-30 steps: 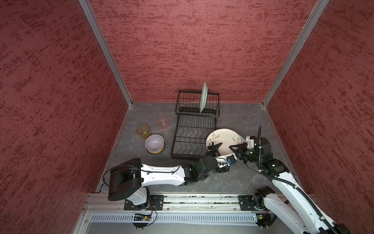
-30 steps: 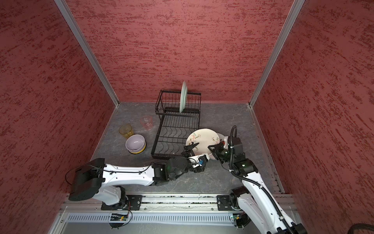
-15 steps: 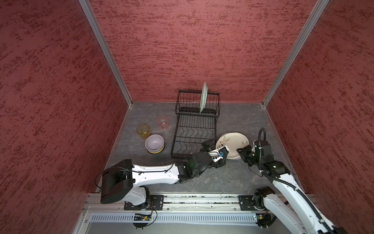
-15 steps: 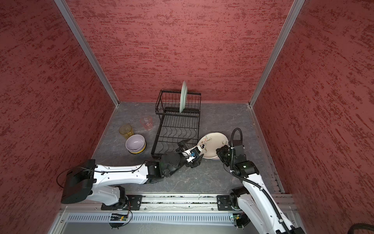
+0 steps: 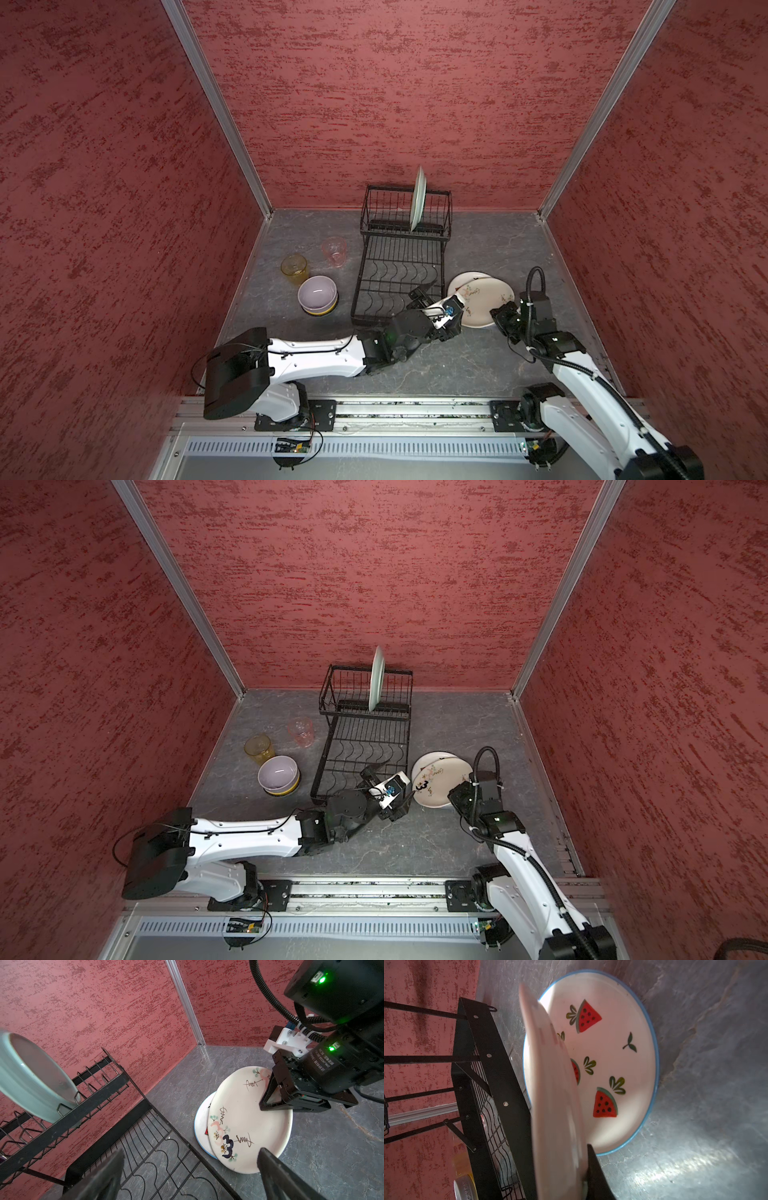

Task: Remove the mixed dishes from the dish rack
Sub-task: 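Lower the white plate onto the watermelon plate with the right gripper while the left withdraws, then reach the left gripper toward the pale green plate in the rack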

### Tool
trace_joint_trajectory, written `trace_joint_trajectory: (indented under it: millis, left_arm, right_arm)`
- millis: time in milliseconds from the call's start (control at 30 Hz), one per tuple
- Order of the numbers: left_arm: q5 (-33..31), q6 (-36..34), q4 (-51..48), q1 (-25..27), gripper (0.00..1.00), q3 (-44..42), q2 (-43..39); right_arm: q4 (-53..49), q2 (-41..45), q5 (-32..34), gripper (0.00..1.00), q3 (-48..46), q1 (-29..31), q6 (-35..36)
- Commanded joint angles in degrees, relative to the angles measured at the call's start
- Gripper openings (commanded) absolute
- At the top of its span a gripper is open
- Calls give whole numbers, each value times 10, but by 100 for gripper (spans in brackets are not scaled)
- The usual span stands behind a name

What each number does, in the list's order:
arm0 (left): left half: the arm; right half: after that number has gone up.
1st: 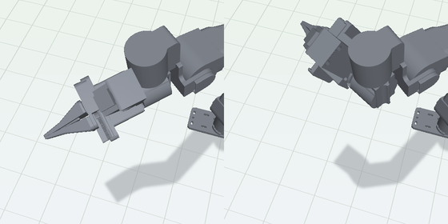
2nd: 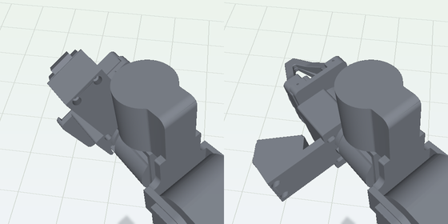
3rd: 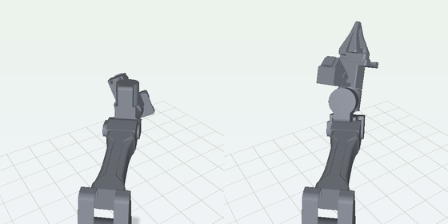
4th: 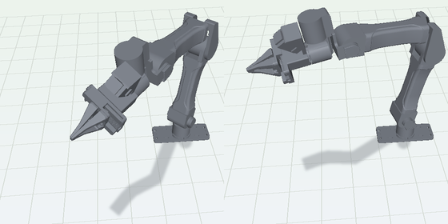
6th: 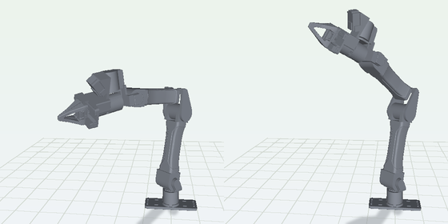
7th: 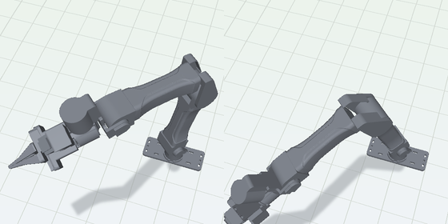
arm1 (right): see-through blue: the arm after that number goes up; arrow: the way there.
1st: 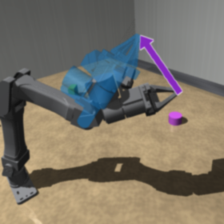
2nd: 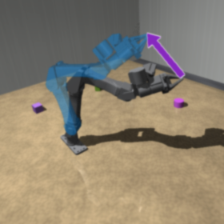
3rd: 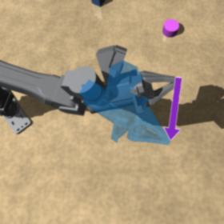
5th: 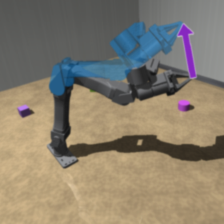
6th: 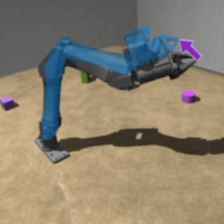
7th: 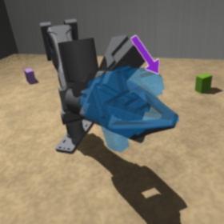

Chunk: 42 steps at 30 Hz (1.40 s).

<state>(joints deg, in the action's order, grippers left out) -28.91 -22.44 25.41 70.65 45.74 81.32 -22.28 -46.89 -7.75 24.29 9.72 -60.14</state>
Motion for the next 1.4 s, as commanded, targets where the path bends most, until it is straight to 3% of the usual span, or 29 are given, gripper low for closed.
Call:
trace_joint_trajectory:
  millis: [0,100,400,533,667,767,833,933,1000,1367]
  left_arm:
    - [-7,13,10,-5,100,-8,-16]
    - [-6,14,10,-8,100,-10,-19]
    - [-2,32,11,-17,100,-22,-29]
    - [-1,38,12,-21,100,-26,-33]
    - [1,42,12,-25,100,-28,-35]
    - [1,46,12,-26,100,-29,-37]
    - [1,48,12,-27,99,-31,-38]
    - [0,50,12,-28,100,-31,-39]
    - [4,53,12,-28,100,-33,-41]
    - [8,64,7,-32,100,-33,-47]
  right_arm:
    - [50,-12,-10,0,-12,-4,4]
    - [64,-26,-22,2,-23,-7,-2]
    - [76,-15,-27,32,-48,-15,-16]
    - [75,-8,-30,34,-49,-16,-17]
    - [78,-17,-38,48,-49,-17,-17]
    - [86,-26,-52,53,-45,-16,-14]
    - [86,-33,-59,62,-39,-18,-10]
    - [66,-43,-48,87,-24,-17,7]
    - [37,-51,-22,98,-13,-17,15]
    - [43,-58,-34,99,-6,-17,23]
